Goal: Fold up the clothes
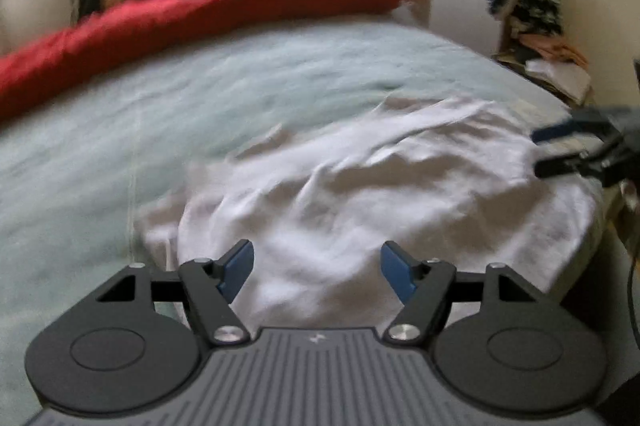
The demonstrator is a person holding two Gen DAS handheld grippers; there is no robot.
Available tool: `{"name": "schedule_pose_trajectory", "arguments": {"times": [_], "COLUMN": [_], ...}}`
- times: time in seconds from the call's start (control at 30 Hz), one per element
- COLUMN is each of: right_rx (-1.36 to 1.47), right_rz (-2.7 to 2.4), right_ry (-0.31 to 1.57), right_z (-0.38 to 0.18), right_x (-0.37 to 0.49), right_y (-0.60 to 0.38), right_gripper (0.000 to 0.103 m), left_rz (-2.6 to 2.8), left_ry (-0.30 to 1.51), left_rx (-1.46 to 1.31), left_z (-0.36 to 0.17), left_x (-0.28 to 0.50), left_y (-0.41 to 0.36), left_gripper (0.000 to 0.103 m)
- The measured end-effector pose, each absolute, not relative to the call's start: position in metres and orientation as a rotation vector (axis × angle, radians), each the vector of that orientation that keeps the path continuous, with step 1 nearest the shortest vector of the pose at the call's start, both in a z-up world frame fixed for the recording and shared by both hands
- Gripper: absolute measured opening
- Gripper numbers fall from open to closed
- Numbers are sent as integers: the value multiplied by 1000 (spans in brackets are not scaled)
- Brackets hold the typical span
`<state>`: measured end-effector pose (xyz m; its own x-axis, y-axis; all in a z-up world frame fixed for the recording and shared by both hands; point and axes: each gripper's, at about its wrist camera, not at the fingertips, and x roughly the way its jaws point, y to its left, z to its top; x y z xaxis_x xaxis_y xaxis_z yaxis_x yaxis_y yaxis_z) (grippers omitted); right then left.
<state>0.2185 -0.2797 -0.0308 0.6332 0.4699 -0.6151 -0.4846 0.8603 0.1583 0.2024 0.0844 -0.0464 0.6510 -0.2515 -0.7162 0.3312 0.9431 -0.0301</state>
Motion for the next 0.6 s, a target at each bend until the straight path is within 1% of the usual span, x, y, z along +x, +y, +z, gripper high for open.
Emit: {"name": "schedule_pose_trajectory", "arguments": {"times": [0.1, 0.17, 0.23, 0.27, 0.33, 0.4, 0.5, 0.6], "right_rx": [-16, 8, 32, 44, 83, 155, 266, 309], "right_rz": [493, 502, 491, 486, 504, 577, 699, 772], "right_ry": [741, 747, 757, 746, 716, 687, 689, 747], "right_z": [-52, -52, -43, -36, -23, -13, -12, -27], "right_x": [224, 220, 220, 221, 226, 235, 252, 269], "right_y": [-289, -301, -309, -309, -307, -299, -278, -253], "right_gripper": [90, 89, 91, 95, 99, 99, 101, 101], "left_rz": [-277, -291, -287, -295, -345, -409, -488, -502], "left_ry": [842, 839, 831, 817, 794, 777, 798, 848], "left_rx": [54, 37, 17, 2, -66, -153, -275, -304], "left_z": [-62, -54, -41, -33, -23, -18, -25, -42], "left_x": [202, 197, 199, 202, 214, 228, 252, 268], "left_y": [108, 116, 118, 118, 114, 109, 97, 89], "left_gripper": [71, 71, 73, 73, 74, 77, 78, 78]}}
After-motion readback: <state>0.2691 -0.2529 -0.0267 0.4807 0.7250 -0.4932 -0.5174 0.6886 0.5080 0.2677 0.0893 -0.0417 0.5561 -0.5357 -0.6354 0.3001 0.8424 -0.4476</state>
